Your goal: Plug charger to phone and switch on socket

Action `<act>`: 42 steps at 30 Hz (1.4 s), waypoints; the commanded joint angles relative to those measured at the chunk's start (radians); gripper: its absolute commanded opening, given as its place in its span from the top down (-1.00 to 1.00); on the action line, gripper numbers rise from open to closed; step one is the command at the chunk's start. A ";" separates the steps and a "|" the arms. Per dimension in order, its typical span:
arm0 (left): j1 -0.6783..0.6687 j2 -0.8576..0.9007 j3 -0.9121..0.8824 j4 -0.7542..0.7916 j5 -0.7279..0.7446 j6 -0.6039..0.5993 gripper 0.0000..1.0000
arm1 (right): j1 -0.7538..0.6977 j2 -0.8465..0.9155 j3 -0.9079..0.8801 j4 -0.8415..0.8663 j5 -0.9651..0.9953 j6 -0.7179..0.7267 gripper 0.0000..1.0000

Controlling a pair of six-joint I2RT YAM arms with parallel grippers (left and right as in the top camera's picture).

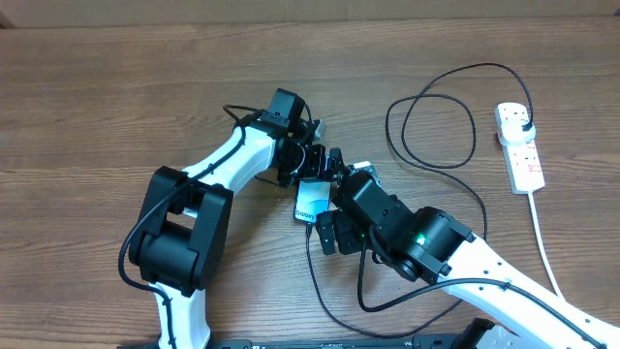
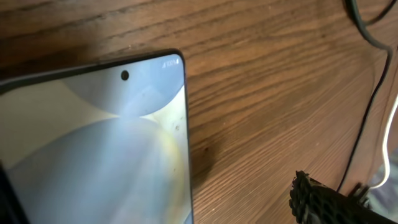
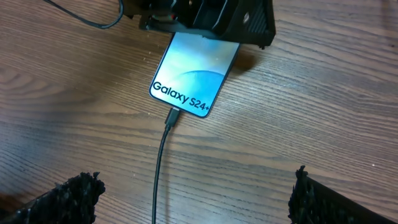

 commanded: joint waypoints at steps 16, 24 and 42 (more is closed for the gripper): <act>-0.020 0.103 -0.101 -0.042 -0.355 -0.061 -0.99 | -0.004 -0.006 0.020 0.002 0.002 0.004 -1.00; -0.020 0.103 -0.101 -0.063 -0.360 -0.092 -0.99 | -0.004 -0.006 0.020 0.002 0.001 0.004 -1.00; -0.021 0.092 -0.101 -0.083 -0.423 -0.158 -0.99 | -0.080 -0.006 0.040 -0.079 0.026 0.055 0.93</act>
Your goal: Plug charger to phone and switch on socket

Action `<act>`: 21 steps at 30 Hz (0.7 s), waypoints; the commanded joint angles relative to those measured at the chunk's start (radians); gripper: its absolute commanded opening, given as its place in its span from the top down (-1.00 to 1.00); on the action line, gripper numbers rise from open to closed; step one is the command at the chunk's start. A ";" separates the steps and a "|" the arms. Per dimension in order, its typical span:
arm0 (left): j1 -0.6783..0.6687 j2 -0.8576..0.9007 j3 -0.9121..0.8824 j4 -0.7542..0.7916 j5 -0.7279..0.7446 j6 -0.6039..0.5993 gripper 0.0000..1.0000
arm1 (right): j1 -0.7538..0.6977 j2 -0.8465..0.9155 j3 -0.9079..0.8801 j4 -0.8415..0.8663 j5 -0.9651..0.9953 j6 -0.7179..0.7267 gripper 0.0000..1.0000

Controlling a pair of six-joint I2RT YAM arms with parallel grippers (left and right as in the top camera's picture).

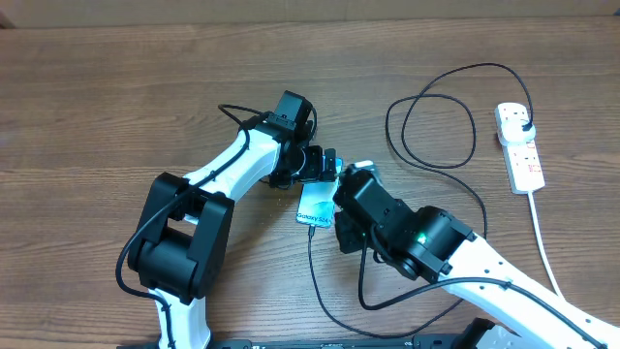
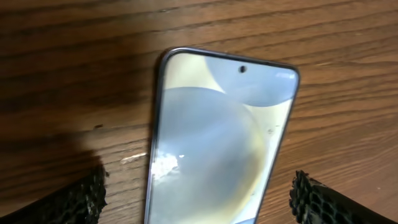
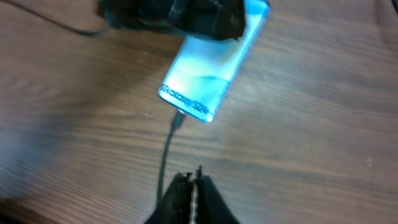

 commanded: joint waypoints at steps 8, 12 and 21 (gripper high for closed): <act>0.015 0.008 -0.093 -0.082 -0.196 -0.026 -0.99 | -0.504 -0.006 0.081 -0.186 0.011 0.036 0.93; 0.015 -0.127 -0.093 -0.109 -0.230 -0.026 -0.99 | -0.780 -0.003 0.106 -0.187 -0.052 0.023 0.93; 0.015 -0.552 -0.092 -0.171 -0.375 -0.027 -0.99 | -1.260 0.207 0.314 -0.181 -0.204 -0.002 0.92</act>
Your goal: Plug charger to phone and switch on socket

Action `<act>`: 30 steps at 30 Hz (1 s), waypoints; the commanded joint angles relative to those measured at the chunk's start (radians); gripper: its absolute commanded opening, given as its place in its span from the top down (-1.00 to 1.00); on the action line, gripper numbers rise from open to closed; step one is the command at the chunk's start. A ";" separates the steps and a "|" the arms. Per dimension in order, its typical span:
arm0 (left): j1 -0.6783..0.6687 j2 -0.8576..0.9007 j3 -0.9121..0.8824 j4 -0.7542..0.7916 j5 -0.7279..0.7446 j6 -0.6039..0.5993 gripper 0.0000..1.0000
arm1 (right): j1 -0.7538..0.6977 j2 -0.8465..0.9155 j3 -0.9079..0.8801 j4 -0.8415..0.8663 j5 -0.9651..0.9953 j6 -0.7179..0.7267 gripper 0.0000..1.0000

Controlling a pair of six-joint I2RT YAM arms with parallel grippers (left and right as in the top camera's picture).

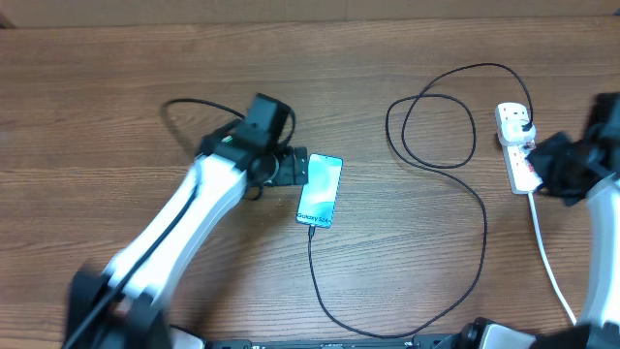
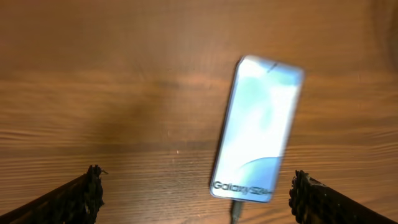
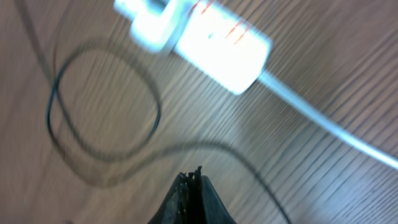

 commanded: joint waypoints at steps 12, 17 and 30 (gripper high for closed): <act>0.006 -0.645 0.010 -0.306 -0.455 -0.009 -0.99 | -0.121 0.617 0.467 -0.073 -0.137 -0.007 0.92; 0.006 -0.725 0.010 -0.413 -0.519 -0.010 -0.99 | -0.121 0.679 0.500 -0.057 -0.107 -0.010 0.92; 0.006 -0.725 0.010 -0.439 -0.512 -0.010 -0.99 | -0.118 0.702 0.499 -0.001 -0.019 -0.010 0.92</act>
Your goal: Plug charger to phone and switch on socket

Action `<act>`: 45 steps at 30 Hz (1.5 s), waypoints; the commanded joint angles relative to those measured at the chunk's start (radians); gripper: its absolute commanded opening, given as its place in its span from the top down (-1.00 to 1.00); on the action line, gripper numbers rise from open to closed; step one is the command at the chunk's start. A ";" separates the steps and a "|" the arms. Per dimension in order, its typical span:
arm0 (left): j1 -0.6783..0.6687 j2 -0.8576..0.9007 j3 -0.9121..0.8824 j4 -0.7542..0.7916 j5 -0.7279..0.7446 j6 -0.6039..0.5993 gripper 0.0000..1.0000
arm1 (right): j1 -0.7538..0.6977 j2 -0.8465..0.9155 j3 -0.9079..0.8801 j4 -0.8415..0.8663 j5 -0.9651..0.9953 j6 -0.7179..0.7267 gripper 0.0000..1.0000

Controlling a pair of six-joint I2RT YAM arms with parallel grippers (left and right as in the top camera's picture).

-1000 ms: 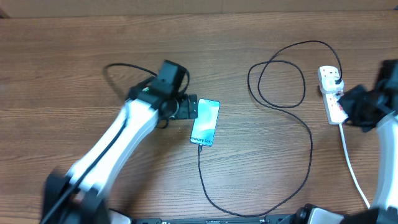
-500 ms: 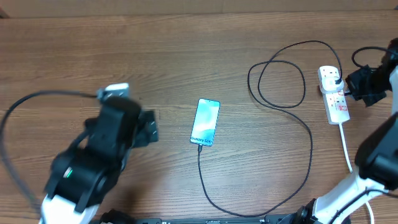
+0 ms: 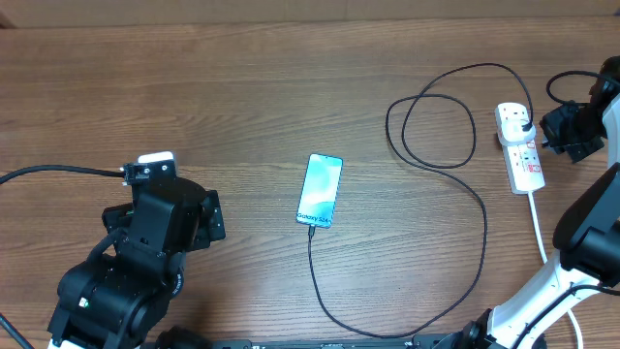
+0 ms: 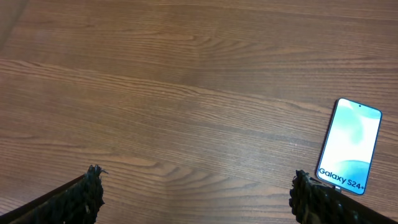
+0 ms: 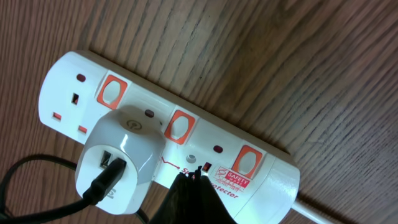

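The phone (image 3: 320, 189) lies face up mid-table, its screen lit, with the black charger cable (image 3: 312, 233) plugged into its bottom end. The cable loops right to a white adapter (image 5: 121, 158) seated in the white power strip (image 3: 518, 145). My right gripper (image 5: 194, 178) is shut, its tips hovering over the strip's (image 5: 267, 180) front edge just below the middle orange switch (image 5: 180, 126). My left gripper (image 4: 196, 196) is open over bare wood at the lower left, with the phone (image 4: 349, 146) far off to its right.
The cable makes a wide loop (image 3: 431, 121) between phone and strip. The strip's white lead (image 3: 542, 242) runs toward the front edge. My left arm (image 3: 145, 262) fills the lower left corner; the right arm (image 3: 591, 223) stands along the right edge.
My left arm has drawn back from beside the phone to the lower left corner, still open. My shut right gripper has closed in on the power strip, tips now by the middle switch.
Both grippers were at the phone, the right one open, with the cable seated in the phone's port. Then the left was open over the phone and the right was shut. Then the right was out by the strip; now it hangs close over the switches, the left withdrawn.
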 commanded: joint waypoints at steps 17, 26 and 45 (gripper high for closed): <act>0.014 -0.011 0.003 0.001 -0.028 -0.006 -0.99 | 0.007 0.083 0.033 0.063 -0.088 -0.026 0.92; 0.205 -0.028 0.003 0.001 -0.028 -0.006 -0.99 | 0.007 0.087 0.033 0.084 -0.086 -0.026 0.92; 0.266 -0.229 0.003 0.001 -0.028 -0.006 -0.99 | 0.091 0.158 0.034 0.069 -0.089 -0.056 0.92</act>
